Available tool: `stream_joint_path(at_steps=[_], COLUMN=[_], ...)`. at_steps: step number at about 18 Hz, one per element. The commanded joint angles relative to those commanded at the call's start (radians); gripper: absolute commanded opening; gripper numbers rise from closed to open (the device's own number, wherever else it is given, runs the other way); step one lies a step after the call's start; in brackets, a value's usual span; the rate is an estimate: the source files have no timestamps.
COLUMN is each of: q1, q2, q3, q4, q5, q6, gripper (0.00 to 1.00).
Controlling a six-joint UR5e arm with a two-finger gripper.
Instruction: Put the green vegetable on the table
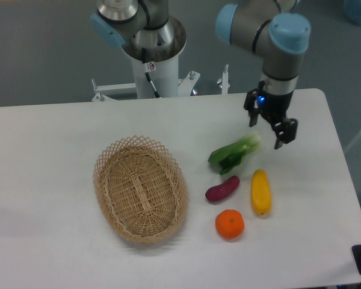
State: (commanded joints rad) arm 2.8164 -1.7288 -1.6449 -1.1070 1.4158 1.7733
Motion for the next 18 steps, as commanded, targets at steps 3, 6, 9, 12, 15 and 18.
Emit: stream_joint_path(at_steps=[3,6,9,12,15,18], q1=[0.006,0.028,0.061,0.109,0.147,0.196], q2=[-0.011,-0.018,-0.02,-0.02,-0.02,-0.02], q3=[0.135,0.215,0.252,0.284,0.301,0.303], q4=[-0.129,-0.203,-0.229,-0.287,-0.301,-0.304], q5=[0.002,0.005,0.003,-0.005,-0.005,-0.011], q6=[0.002,0.002,0.006,0.034,0.098,0.198], gripper=[1.0,1.0,1.0,1.0,1.0,1.0])
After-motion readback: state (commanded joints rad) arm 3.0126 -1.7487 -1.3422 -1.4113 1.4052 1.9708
